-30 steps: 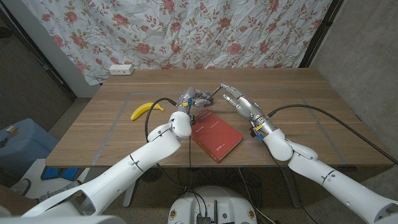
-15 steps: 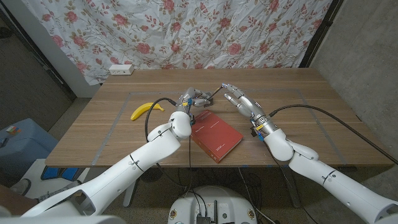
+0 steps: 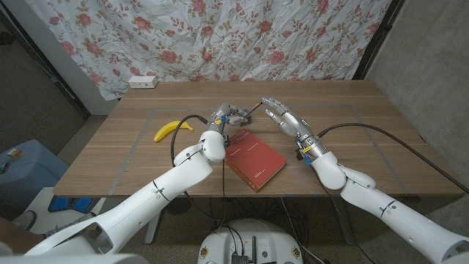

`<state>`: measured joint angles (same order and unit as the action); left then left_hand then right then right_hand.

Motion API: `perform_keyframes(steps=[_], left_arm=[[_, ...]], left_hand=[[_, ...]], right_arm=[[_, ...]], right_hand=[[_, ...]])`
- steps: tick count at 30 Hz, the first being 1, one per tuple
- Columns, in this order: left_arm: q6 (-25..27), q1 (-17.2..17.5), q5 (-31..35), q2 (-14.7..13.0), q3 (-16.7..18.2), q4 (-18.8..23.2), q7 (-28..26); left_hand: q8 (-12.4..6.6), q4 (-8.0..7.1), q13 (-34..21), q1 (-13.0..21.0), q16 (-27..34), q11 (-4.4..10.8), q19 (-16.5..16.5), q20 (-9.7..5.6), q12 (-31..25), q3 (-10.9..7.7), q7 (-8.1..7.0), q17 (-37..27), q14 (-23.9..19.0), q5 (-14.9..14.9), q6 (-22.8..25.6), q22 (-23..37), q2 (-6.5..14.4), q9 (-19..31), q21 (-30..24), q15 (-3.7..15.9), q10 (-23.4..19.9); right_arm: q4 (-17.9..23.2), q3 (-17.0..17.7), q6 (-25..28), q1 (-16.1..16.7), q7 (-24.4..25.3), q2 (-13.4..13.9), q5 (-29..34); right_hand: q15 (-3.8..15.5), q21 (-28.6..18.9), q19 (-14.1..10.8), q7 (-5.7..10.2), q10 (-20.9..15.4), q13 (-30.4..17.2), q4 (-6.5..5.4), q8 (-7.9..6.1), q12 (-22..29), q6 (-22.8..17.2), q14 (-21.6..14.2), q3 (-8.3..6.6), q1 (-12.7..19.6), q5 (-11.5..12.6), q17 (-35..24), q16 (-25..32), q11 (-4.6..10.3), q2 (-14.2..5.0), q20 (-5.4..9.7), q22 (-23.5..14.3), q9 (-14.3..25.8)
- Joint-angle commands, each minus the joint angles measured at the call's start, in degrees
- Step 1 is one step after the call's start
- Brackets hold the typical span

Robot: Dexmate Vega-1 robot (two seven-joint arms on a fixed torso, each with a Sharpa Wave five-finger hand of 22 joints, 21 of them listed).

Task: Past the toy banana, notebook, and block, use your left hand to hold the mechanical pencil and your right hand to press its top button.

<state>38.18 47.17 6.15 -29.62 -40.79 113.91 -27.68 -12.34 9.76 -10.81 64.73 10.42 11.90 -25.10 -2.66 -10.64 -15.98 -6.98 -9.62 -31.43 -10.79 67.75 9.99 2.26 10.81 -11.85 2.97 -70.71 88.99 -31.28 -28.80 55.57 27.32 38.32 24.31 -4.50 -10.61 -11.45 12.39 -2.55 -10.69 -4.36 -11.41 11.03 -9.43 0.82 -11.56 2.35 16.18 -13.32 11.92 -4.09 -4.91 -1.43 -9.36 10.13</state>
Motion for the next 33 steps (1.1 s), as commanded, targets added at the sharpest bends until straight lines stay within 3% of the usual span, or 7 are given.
perform_keyframes(steps=[1,33], left_arm=[[-0.2,-0.4,-0.1,0.0,-0.1,-0.4,0.3],[0.3,0.2,0.1,0.1,-0.2,0.3,-0.4]], left_hand=[[0.16,-0.20,-0.1,0.1,-0.2,0.99,0.4,-2.72,-0.4,0.06,0.19,-0.1,-0.5,-0.4,-0.1,0.3,0.4,0.2,0.1,9.54,-1.5],[0.17,-0.20,-0.1,0.1,-0.2,0.99,0.4,-2.70,-0.4,0.19,0.14,0.0,-0.5,-0.4,-0.1,0.3,0.4,0.2,0.1,9.55,-1.5]], right_arm=[[-0.4,0.1,-0.3,-0.2,0.1,-0.1,-0.1],[0.0,0.1,0.0,0.2,0.1,0.0,0.2]], right_hand=[[-0.27,-0.2,-0.6,0.23,-0.3,0.0,-0.33,0.20,0.2,-0.5,-0.3,-0.30,0.2,0.5,-0.1,0.3,-0.15,-1.49,0.05,-0.1,0.0],[-0.15,-0.1,-0.7,0.23,-0.4,0.0,-0.52,0.35,0.2,-1.1,-0.4,-0.50,0.3,0.7,0.0,0.3,-0.14,-1.37,0.06,-0.1,0.0]])
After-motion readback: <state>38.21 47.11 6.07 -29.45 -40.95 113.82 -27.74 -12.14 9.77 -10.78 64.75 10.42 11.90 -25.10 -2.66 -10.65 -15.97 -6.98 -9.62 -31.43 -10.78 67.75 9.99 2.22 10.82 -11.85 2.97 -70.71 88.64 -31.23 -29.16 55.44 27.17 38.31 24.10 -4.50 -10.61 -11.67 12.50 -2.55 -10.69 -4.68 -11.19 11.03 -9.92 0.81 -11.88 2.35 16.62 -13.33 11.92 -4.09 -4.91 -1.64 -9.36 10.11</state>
